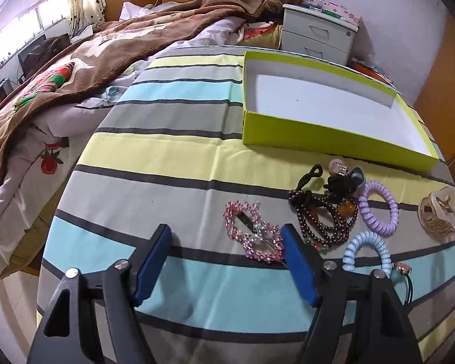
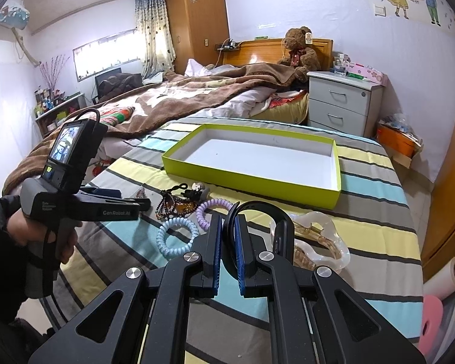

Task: Organize jewelry
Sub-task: 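Lift the black bracelet with the right gripper while the left gripper grasps the pink beaded clip, then carry both items into the green box lid and open both grippers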

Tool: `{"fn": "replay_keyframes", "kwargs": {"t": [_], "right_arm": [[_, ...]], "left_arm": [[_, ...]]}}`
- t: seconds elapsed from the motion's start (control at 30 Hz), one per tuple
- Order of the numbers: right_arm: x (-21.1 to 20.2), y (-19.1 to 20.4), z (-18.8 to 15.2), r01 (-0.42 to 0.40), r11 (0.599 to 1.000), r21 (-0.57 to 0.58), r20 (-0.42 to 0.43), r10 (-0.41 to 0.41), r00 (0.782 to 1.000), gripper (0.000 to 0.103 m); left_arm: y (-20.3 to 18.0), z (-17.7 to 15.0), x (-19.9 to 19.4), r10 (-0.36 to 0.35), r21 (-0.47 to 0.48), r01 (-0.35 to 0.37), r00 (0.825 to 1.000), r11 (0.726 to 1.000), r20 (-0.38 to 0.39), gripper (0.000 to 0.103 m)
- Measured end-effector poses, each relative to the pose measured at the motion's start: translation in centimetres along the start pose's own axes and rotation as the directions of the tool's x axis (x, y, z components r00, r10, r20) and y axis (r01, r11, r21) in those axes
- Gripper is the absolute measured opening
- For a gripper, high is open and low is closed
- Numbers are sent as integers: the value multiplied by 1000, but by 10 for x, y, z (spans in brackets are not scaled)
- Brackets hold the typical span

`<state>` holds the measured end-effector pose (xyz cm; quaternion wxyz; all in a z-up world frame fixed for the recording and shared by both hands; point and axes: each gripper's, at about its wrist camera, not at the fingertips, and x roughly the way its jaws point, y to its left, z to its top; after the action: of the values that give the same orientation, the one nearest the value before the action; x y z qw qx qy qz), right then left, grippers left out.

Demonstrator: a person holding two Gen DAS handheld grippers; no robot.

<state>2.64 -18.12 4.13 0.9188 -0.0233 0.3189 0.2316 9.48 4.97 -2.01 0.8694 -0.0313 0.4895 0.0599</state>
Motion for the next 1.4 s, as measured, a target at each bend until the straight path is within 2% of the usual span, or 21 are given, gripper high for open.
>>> {"fn": "replay_keyframes", "kwargs": {"t": [0.03, 0.1, 0.2, 0.23, 0.5, 0.8, 1.17, 1.4], "right_arm": [[0, 0, 0, 1, 1000, 1, 0, -1, 1000, 9], [0, 0, 0, 7, 1000, 2, -2, -7, 1000, 9], [-1, 1, 1, 19, 1000, -4, -4, -19, 1000, 9], [-1, 2, 2, 30, 1000, -7, -5, -30, 1000, 9], [-5, 7, 6, 65, 998, -11, 2, -65, 998, 9], [-12, 10, 24, 103, 994, -23, 25, -103, 994, 9], [-2, -8, 61, 150, 988, -35, 33, -149, 988, 9], [29, -29, 87, 164, 986, -44, -19, -165, 986, 9]], "left_arm": [[1, 0, -1, 3, -4, -3, 1000, 1000, 2, 64], [0, 1, -2, -1, -2, 1, 1000, 1000, 5, 41], [-7, 1, -4, -27, 29, 26, 1000, 999, 12, 26], [-9, 0, -5, -26, 41, 25, 1000, 999, 16, 24], [-9, -1, -9, -56, 67, 54, 998, 996, 22, 24], [-8, 7, -33, -99, 91, 93, 992, 992, 74, 24], [-15, 39, -53, -144, 133, 126, 980, 983, 136, 24], [-21, 68, -46, -176, 152, 155, 975, 976, 139, 24]]}}
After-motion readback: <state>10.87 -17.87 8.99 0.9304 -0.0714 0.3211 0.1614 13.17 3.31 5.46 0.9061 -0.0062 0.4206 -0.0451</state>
